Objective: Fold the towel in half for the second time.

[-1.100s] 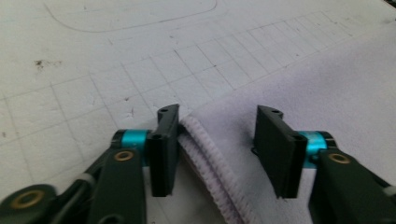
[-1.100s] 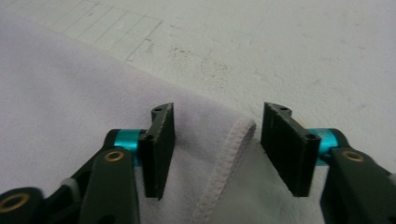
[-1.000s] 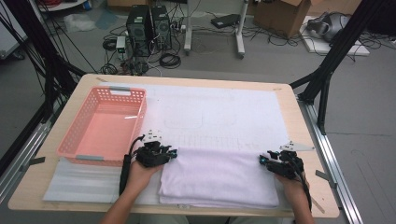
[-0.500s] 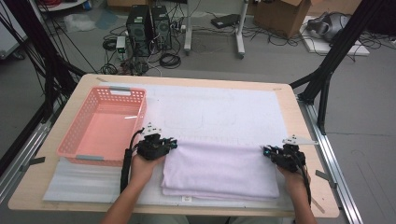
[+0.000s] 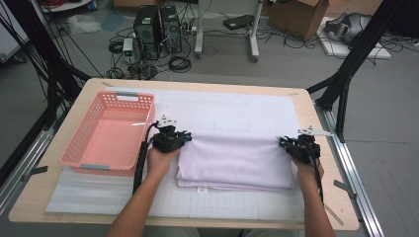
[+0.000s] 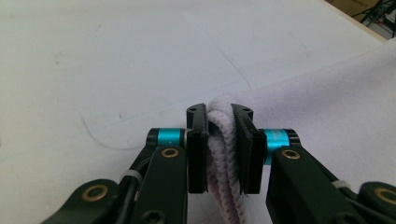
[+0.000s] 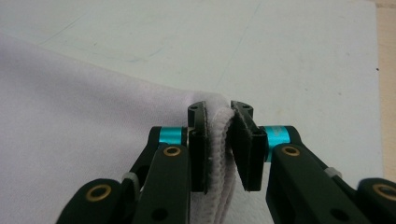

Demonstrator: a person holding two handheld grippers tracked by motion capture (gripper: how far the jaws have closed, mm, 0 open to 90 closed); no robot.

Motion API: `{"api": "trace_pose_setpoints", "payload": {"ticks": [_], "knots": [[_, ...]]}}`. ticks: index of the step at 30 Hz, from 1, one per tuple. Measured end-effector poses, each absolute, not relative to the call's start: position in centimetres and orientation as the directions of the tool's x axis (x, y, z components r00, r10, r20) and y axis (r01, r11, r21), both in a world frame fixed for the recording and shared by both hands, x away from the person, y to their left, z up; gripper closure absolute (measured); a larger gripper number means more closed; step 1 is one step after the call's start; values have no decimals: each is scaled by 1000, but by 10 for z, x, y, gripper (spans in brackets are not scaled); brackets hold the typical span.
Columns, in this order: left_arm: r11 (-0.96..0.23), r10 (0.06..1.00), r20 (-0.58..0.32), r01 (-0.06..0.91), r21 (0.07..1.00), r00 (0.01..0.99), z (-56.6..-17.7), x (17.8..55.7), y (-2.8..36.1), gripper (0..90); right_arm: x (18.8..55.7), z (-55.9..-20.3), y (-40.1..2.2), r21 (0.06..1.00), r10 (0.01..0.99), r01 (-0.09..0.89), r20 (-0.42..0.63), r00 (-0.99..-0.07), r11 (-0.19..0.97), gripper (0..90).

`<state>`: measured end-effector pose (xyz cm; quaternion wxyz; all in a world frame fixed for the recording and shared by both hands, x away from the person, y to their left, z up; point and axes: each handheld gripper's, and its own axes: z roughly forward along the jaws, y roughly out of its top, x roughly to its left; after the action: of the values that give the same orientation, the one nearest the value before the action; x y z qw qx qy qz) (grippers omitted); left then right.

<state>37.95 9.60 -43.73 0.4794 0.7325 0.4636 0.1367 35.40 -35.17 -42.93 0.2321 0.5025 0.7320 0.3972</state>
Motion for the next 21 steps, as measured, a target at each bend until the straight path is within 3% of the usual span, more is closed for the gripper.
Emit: {"api": "trace_pose_setpoints", "payload": {"ticks": [2, 4, 7, 10, 16, 21], "knots": [[-96, 809, -262, 557, 825, 526, -436, 378, 97, 651, 355, -431, -350, 811, 919, 558, 68, -388, 175, 704], [-97, 799, -270, 559, 824, 537, -433, 374, 99, 556, 354, -432, -351, 804, 925, 569, 68, -373, 170, 589], [-108, 782, -258, 532, 840, 567, -429, 365, 101, 518, 347, -428, -355, 818, 932, 556, 75, -356, 146, 535], [-126, 770, -243, 514, 848, 589, -427, 354, 102, 508, 337, -423, -361, 833, 930, 539, 91, -356, 124, 527], [-215, 736, -205, 509, 833, 645, -429, 326, 99, 576, 305, -422, -363, 833, 903, 530, 97, -418, 156, 564], [-203, 723, -239, 530, 824, 649, -439, 304, 106, 552, 270, -424, -360, 822, 884, 533, 83, -459, 200, 596]]}}
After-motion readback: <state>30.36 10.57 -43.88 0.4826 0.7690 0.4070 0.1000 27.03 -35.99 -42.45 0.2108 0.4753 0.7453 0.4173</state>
